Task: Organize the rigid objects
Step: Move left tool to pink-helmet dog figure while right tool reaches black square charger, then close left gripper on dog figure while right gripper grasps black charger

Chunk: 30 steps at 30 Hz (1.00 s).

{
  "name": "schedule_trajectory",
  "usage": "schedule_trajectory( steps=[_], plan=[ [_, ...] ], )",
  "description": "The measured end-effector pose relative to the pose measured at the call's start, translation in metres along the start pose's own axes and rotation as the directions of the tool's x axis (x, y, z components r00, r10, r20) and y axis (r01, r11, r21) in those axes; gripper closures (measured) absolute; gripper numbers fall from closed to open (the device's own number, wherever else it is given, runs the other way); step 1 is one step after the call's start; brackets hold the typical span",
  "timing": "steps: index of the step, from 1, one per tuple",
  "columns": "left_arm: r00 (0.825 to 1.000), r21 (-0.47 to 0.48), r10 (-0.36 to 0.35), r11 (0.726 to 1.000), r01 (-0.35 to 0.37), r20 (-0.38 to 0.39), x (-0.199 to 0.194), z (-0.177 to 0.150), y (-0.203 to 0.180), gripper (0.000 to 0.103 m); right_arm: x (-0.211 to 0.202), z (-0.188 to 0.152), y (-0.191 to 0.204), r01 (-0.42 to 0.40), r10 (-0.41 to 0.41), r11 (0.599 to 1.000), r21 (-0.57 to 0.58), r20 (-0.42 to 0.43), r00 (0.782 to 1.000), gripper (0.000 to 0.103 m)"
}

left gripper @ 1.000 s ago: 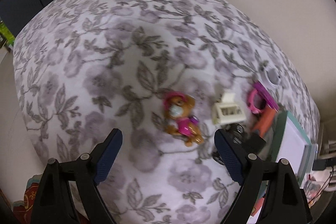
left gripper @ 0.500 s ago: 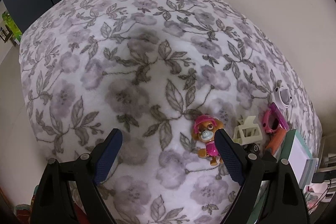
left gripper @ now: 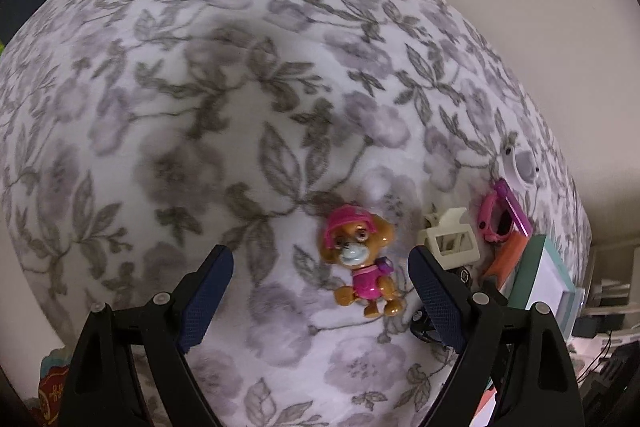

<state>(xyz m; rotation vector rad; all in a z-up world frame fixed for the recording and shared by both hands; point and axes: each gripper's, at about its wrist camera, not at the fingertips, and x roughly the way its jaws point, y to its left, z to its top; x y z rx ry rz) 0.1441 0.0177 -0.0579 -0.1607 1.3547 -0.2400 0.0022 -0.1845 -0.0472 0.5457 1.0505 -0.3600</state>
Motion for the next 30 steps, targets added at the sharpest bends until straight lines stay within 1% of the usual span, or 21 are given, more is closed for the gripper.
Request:
schedule_trajectory(
  steps=[4, 7, 9, 11, 13, 17, 20, 23, 25, 27, 28, 29, 30],
  plan=[
    [1.000, 0.034, 0.020, 0.999, -0.019, -0.012, 0.014, -0.002, -0.009, 0.013, 0.012, 0.000, -0.004, -0.006, 0.007, 1.000, 0.026, -0.021, 1.000, 0.012],
    [0.999, 0.042, 0.035, 0.999, -0.034, -0.026, 0.024, -0.004, -0.011, 0.014, 0.020, 0.000, -0.006, -0.018, 0.019, 0.999, 0.046, -0.033, 0.999, 0.016],
    [0.999, 0.046, 0.044, 0.998, -0.043, -0.031, 0.028, -0.004, -0.012, 0.014, 0.026, -0.001, -0.007, -0.023, 0.026, 0.998, 0.061, -0.042, 0.999, 0.021],
    [0.998, 0.057, 0.056, 0.997, -0.054, -0.033, 0.032, -0.005, -0.013, 0.014, 0.032, -0.002, -0.008, -0.033, 0.037, 0.997, 0.076, -0.047, 0.998, 0.023],
    [0.997, 0.068, 0.070, 0.995, -0.067, -0.035, 0.037, -0.005, -0.015, 0.014, 0.036, -0.002, -0.010, -0.054, 0.059, 0.994, 0.100, -0.053, 0.997, 0.028],
    [0.997, 0.070, 0.068, 0.995, -0.065, -0.039, 0.044, -0.004, -0.016, 0.014, 0.037, -0.001, -0.011, -0.074, 0.080, 0.989, 0.125, -0.038, 0.996, 0.036],
    [0.996, 0.094, 0.083, 0.992, -0.080, -0.028, 0.046, -0.006, -0.022, 0.016, 0.037, 0.000, -0.011, -0.089, 0.094, 0.986, 0.138, -0.029, 0.995, 0.041],
    [0.996, 0.111, 0.085, 0.990, -0.082, -0.024, 0.049, -0.005, -0.031, 0.021, 0.035, 0.000, -0.012, -0.087, 0.091, 0.985, 0.150, -0.023, 0.996, 0.045],
    [0.996, 0.123, 0.082, 0.989, -0.079, -0.020, 0.049, -0.006, -0.037, 0.027, 0.035, 0.001, -0.014, -0.090, 0.095, 0.983, 0.157, -0.023, 0.995, 0.048],
    [0.997, 0.141, 0.071, 0.988, -0.068, -0.015, 0.047, -0.008, -0.044, 0.038, 0.033, 0.000, -0.016, -0.091, 0.096, 0.982, 0.166, -0.022, 0.995, 0.049],
    [0.998, 0.151, 0.067, 0.986, -0.064, -0.012, 0.047, -0.008, -0.049, 0.042, 0.033, 0.000, -0.017, -0.093, 0.099, 0.981, 0.171, -0.022, 0.995, 0.049],
    [0.998, 0.162, 0.059, 0.985, -0.057, -0.010, 0.047, -0.009, -0.053, 0.048, 0.033, 0.000, -0.017, -0.095, 0.100, 0.980, 0.174, -0.023, 0.995, 0.050],
    [0.998, 0.169, 0.056, 0.984, -0.054, -0.010, 0.047, -0.010, -0.058, 0.049, 0.033, -0.001, -0.017, -0.095, 0.101, 0.980, 0.174, -0.024, 0.995, 0.050]
  ],
)
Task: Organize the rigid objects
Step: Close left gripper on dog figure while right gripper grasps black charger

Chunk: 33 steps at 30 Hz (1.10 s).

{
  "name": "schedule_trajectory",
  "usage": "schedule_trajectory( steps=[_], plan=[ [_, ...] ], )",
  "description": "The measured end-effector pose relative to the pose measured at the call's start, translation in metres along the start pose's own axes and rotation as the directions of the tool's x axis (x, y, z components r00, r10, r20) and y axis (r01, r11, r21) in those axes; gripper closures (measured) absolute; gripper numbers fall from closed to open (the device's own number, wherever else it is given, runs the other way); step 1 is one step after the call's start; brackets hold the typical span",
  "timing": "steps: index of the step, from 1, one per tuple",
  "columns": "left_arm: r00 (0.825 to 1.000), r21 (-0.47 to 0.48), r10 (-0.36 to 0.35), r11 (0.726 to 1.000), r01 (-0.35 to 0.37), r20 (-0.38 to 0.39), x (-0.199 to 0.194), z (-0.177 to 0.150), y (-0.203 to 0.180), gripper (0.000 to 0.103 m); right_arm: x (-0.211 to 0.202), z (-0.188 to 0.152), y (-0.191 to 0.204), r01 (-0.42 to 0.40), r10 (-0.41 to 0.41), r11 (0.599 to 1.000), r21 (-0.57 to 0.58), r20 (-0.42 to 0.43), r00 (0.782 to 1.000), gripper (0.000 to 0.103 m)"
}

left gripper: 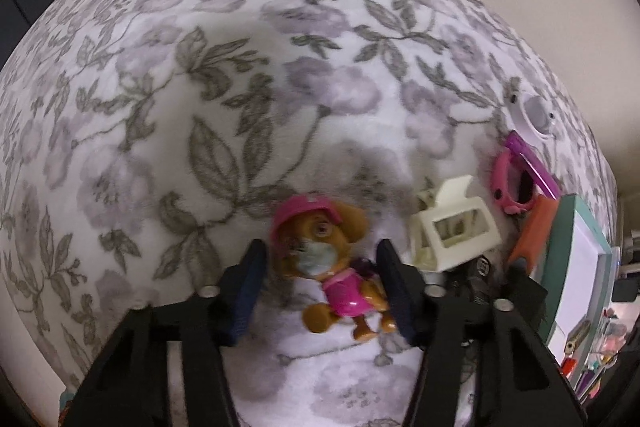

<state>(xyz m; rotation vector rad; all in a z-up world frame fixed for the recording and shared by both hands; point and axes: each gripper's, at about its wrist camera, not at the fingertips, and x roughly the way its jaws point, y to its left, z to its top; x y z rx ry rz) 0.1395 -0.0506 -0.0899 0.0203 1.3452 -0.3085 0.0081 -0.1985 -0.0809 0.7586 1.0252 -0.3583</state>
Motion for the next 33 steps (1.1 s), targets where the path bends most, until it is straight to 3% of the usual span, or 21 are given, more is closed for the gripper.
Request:
schedule_trajectory(
  steps=[15, 27, 33],
  plan=[
    [1.000, 0.033, -0.005, 0.999, 0.005, -0.002, -0.006, -0.006, -0.001, 0.056, -0.021, -0.006, -0.011, -0.063, 0.062, 0.996, 0.061, 0.009, 0.998, 0.050],
    [0.996, 0.073, -0.026, 0.997, 0.020, 0.084, -0.041, -0.014, -0.003, 0.057, -0.046, -0.007, -0.015, -0.112, 0.110, 0.991, 0.076, 0.040, 0.993, 0.050],
    [0.983, 0.092, -0.084, 0.993, 0.069, 0.165, -0.070, -0.019, -0.007, 0.057, -0.062, -0.007, -0.013, -0.083, 0.079, 0.995, 0.053, 0.071, 0.994, 0.050]
  ],
)
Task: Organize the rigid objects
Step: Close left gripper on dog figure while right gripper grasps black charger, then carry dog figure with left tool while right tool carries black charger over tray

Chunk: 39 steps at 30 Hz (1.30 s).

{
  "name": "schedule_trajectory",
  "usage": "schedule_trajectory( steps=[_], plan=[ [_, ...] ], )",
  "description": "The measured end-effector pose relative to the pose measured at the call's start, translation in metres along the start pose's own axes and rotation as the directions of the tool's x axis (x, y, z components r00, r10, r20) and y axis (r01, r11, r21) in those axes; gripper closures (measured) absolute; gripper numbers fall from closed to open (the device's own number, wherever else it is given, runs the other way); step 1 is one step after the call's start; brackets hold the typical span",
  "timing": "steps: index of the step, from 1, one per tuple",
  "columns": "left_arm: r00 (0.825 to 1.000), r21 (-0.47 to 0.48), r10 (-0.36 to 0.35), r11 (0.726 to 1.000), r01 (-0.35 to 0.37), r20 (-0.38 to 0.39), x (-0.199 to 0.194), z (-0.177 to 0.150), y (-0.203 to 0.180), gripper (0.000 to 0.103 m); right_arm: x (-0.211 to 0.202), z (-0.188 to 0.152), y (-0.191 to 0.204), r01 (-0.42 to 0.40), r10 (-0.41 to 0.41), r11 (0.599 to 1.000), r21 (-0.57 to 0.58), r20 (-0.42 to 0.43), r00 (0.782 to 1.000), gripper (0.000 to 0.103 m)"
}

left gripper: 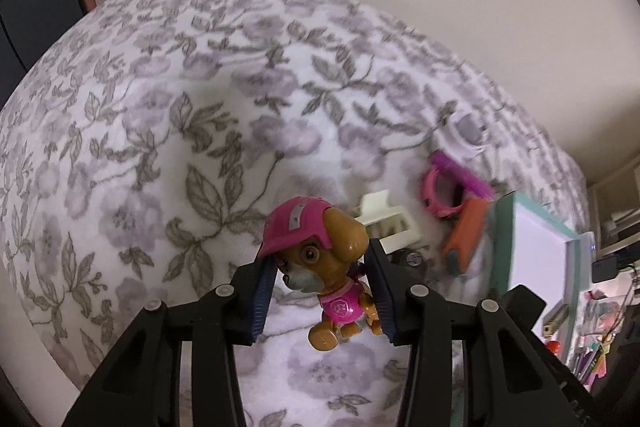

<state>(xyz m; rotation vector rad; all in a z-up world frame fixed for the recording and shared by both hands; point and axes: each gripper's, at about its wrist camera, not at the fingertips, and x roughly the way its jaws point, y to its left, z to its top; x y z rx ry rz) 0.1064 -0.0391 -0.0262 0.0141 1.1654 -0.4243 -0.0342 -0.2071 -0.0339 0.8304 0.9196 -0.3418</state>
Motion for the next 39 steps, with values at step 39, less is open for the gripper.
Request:
schedule_trajectory(
  steps=[39],
  plan=[
    [0.989, 0.365, -0.149, 0.921, 0.135, 0.011, -0.028, -0.090, -0.146, 0.057, -0.113, 0.007, -0.122, 0.300, -0.317, 0.932, 0.202, 0.057, 0.947, 0.050]
  ],
)
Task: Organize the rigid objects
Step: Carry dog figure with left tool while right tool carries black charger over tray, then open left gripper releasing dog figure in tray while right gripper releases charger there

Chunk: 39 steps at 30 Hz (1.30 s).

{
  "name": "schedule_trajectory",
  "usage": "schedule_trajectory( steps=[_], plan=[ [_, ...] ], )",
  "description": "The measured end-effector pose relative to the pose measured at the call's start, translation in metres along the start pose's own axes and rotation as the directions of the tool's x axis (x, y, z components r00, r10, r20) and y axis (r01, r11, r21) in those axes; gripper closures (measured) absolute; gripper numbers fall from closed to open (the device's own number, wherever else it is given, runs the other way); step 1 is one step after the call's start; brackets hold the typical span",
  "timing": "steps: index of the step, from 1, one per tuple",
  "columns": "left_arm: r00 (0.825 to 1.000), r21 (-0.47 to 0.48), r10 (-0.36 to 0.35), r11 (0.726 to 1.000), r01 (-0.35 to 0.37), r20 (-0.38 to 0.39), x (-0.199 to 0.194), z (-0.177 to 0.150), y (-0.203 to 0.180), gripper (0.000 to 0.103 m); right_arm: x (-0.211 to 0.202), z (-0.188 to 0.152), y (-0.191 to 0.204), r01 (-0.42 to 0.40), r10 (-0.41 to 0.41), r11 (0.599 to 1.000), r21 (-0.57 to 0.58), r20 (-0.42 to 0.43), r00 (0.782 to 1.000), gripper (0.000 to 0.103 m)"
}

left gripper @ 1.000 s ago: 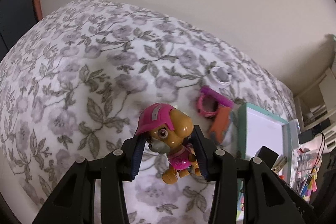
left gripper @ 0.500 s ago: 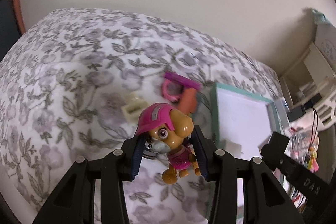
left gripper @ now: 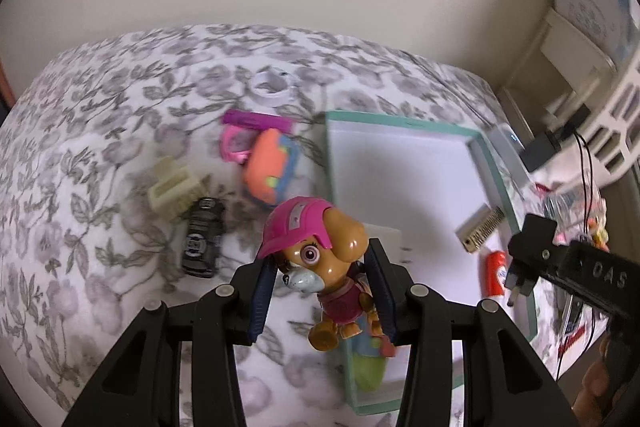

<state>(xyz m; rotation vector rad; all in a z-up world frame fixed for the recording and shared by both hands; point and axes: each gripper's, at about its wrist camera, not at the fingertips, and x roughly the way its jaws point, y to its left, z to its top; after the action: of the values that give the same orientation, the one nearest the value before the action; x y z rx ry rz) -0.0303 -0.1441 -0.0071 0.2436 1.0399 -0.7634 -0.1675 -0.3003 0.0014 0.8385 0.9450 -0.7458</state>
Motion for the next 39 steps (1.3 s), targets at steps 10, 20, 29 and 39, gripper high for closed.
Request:
schedule_trajectory(
  steps=[10, 20, 29, 39],
  plan=[
    [1.000, 0.164, -0.001, 0.986, 0.004, -0.018, 0.012, -0.018, -0.054, 0.057, 0.004, 0.005, -0.028, 0.058, -0.057, 0.998, 0.036, -0.023, 0.998, 0.050],
    [0.997, 0.240, 0.028, 0.971, -0.011, -0.067, 0.028, -0.032, -0.067, 0.057, 0.034, -0.005, -0.021, 0.070, -0.070, 0.998, -0.002, -0.118, 0.991, 0.050],
    [0.996, 0.239, 0.024, 0.971, -0.002, -0.089, 0.032, -0.033, -0.066, 0.057, 0.039, -0.006, -0.023, 0.086, -0.085, 0.996, -0.001, -0.140, 0.986, 0.049],
    [0.996, 0.239, 0.019, 0.971, 0.001, -0.083, 0.031, -0.031, -0.066, 0.046, 0.040, -0.006, -0.018, 0.088, -0.088, 0.996, -0.010, -0.138, 0.986, 0.049]
  ],
)
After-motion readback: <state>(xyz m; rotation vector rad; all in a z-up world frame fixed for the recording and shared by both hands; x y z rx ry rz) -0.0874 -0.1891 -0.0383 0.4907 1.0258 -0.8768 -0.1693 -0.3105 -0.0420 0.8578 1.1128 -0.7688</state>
